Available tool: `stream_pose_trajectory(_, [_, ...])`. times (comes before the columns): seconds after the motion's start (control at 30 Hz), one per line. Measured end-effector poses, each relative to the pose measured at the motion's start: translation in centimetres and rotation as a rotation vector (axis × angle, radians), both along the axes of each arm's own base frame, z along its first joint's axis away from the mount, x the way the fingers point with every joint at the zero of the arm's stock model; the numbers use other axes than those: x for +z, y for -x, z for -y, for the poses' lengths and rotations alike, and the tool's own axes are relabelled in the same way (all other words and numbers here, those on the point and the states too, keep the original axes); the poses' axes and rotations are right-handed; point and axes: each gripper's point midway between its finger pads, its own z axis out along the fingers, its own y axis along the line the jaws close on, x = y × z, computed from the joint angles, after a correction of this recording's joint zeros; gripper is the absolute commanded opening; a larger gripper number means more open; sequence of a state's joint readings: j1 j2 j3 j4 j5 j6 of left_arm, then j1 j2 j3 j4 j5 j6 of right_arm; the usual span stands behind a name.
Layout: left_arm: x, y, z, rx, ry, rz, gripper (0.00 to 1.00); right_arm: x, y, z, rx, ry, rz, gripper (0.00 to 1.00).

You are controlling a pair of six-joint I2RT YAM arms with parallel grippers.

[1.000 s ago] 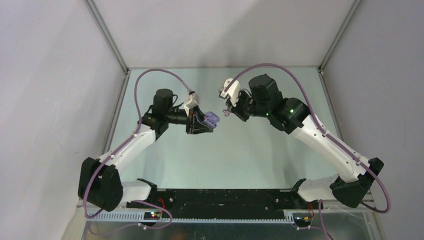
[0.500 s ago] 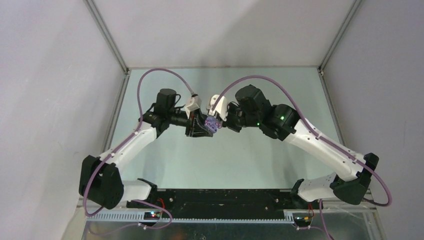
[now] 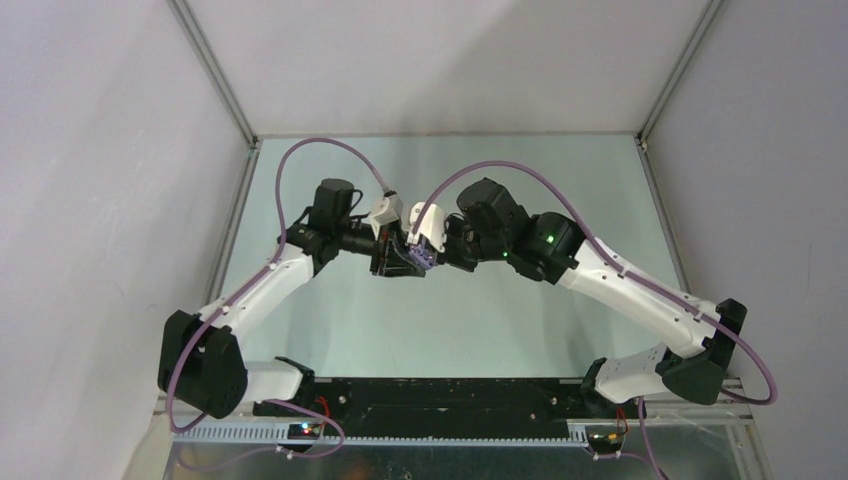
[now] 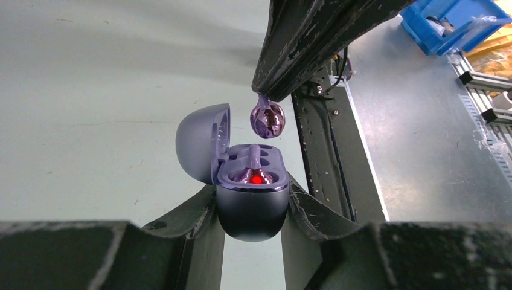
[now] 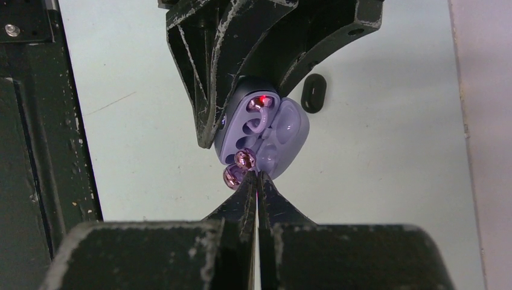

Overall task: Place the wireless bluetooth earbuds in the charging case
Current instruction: Place the right earbud in the right side groove of the charging case.

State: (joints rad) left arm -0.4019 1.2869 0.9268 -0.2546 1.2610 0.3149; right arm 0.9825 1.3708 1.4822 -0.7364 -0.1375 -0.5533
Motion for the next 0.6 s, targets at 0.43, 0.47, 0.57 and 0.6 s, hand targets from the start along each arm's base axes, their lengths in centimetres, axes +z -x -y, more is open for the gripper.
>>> stream_pose_trajectory(0.43, [-0.2,0.4,0.1,-0.012,-0.007,-0.008,0.0,-1.2,0.0,-0.3,-0.005,0.031,0.004,0.0])
stream_pose_trajectory(0.47, [-0.2,0.4,0.1,-0.013,-0.006,-0.006,0.0,-1.2,-0.1,-0.4,-0.006,0.031,0.005,0.0])
stream_pose_trajectory(0.57, [-0.2,0.5,0.1,-0.015,-0.007,-0.004,0.0,-1.2,-0.1,-0.4,-0.007,0.03,0.008,0.0])
stream_pose_trajectory(0.6, [-0.2,0.5,0.1,-0.016,-0.007,-0.005,0.0,-1.2,0.0,-0.4,-0.006,0.03,0.008,0.0])
